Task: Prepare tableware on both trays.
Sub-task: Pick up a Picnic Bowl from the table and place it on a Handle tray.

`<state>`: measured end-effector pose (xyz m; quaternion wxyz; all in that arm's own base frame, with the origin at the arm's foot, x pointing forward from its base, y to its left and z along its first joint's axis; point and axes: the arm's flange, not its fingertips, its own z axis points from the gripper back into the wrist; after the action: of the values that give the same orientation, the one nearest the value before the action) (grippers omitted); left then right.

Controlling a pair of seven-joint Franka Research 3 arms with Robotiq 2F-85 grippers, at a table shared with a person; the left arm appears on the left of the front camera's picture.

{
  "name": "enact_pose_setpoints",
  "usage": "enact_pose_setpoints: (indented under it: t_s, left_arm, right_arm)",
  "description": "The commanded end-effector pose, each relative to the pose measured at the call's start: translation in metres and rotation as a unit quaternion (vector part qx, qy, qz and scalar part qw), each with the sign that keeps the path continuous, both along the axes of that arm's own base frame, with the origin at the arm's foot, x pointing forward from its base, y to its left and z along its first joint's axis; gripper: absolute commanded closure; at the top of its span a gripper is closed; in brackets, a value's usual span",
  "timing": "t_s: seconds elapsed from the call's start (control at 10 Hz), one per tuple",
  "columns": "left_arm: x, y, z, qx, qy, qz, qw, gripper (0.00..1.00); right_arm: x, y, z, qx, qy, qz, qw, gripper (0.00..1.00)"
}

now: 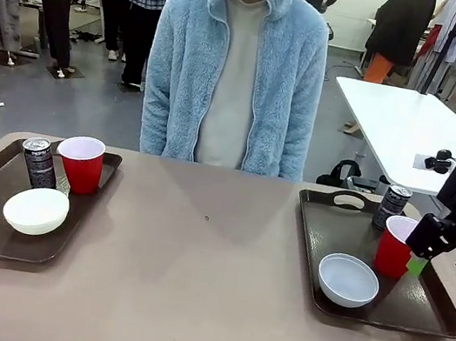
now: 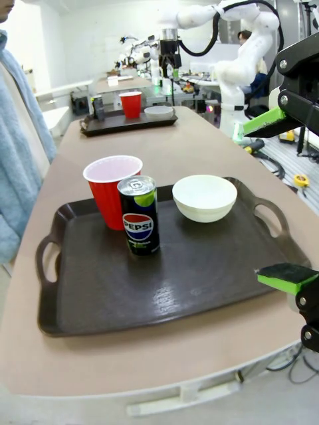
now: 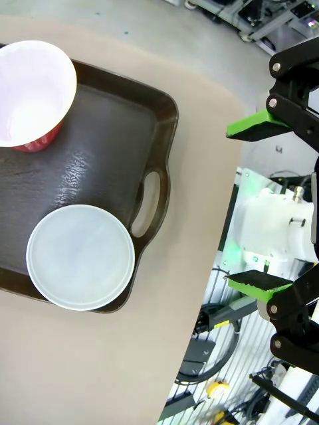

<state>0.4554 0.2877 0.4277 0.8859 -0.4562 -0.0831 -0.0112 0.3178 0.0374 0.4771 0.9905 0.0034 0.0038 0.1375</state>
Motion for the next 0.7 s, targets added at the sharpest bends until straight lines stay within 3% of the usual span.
enact_pose_setpoints:
  t_s: [0.0,0.4,0.6]
  left_arm:
    - [-0.002,-0.002,0.003,0.008,0.006,0.006,1.0,0.0]
    - [-0.002,-0.002,0.003,0.008,0.006,0.006,1.0,0.0]
    - [-0.002,-0.002,0.003,0.008,0.006,0.006,1.0,0.0]
  right_arm:
    - [0.001,0.002,-0.002,-0.002,0.002,-0.003,1.0,0.0]
    - [0.0,0.0,0.0,0.0,0.0,0.0,1.0,0.0]
    - [0.026,-0.048,0.035,0.139,0.022,-0.059,0.988,0.0]
